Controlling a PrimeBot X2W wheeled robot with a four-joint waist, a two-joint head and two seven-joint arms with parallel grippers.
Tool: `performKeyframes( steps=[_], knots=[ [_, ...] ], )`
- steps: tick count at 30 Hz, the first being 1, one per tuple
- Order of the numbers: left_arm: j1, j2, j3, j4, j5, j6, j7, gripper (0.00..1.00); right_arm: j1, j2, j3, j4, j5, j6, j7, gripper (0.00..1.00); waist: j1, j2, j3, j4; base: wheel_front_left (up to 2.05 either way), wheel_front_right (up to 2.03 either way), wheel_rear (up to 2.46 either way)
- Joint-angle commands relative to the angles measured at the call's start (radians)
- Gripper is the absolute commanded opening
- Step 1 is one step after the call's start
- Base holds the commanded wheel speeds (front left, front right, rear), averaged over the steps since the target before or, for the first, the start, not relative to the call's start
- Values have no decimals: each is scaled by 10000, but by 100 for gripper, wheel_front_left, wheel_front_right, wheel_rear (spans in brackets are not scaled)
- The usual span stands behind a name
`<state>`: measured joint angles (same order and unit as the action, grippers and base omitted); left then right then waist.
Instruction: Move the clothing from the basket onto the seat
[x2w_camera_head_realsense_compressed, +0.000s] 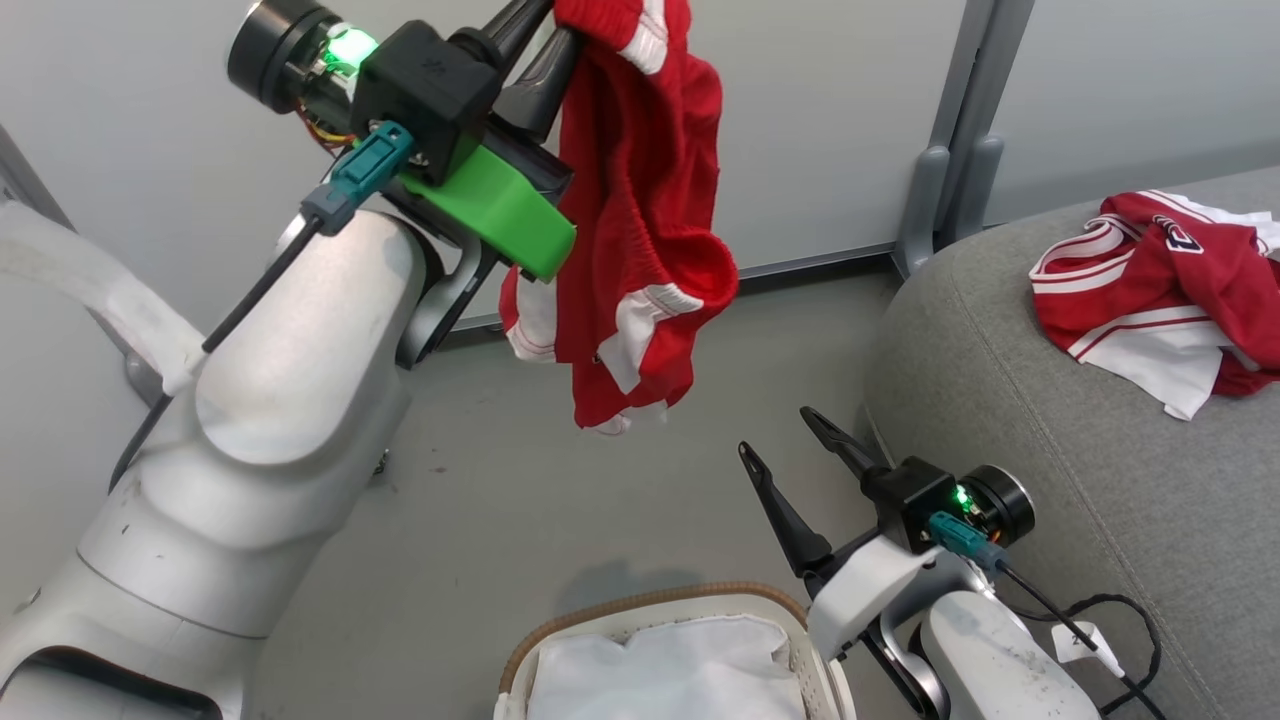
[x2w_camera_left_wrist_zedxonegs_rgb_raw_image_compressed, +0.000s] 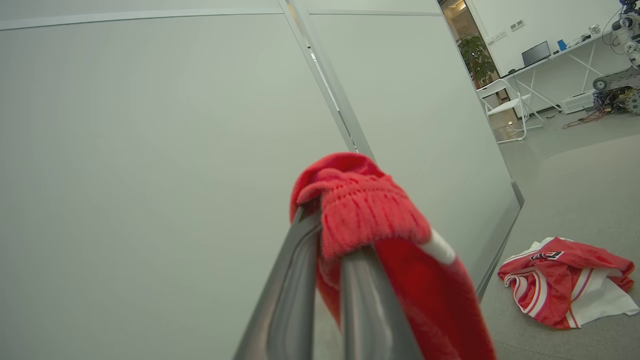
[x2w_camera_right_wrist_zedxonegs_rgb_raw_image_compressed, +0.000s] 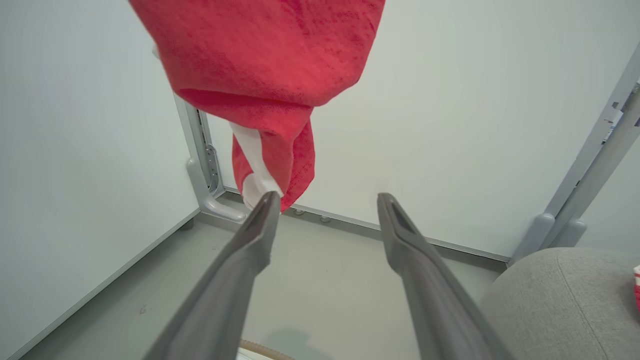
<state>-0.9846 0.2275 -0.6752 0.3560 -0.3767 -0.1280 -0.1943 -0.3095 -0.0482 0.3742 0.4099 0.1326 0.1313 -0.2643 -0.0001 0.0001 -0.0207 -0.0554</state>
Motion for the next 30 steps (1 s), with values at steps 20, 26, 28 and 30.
performKeyframes(
  steps=[20,26,28,30],
  knots=[
    [-367,-641,-914,-814,-885,-21,574,0,-1004,-43,94,226,177,-11,-1,27,1,-1,-296,861,0,0,0],
    [413,-263,-745,-624,-1169,221,424,0,-706,-43,-305,-252,67,-11,-1,0,1,-1,-249,788,0,0,0],
    [725,-140,-692,-457,-1282,266,302,0,-643,-40,-409,-346,40,-11,-1,0,1,-1,-219,740,0,0,0],
    [1030,-18,-608,-294,-1410,337,139,0,-594,-39,-502,-422,13,-11,-1,0,1,-1,-191,684,0,0,0]
  ],
)
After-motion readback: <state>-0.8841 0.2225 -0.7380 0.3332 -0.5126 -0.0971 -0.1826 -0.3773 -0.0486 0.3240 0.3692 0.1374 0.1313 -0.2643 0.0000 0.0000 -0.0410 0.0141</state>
